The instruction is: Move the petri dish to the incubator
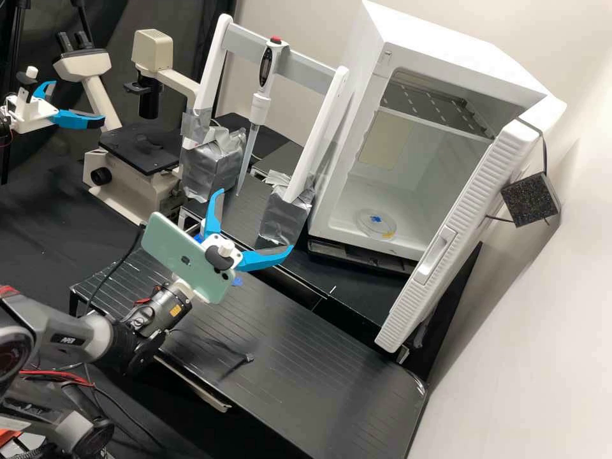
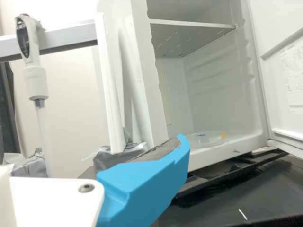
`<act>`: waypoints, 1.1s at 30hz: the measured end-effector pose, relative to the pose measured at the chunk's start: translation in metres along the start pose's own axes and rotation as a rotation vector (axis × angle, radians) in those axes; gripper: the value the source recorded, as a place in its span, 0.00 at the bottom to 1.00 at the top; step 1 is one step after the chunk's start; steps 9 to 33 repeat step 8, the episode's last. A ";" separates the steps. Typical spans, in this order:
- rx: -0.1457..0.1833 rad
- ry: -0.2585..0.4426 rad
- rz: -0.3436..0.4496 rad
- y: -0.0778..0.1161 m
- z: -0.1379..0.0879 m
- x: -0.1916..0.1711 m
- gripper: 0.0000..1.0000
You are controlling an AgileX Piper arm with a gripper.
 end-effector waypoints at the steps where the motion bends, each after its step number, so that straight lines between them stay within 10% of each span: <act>1: -0.005 -0.002 -0.004 -0.002 -0.001 -0.003 1.00; 33: -0.034 0.001 -0.059 -0.015 -0.003 -0.012 1.00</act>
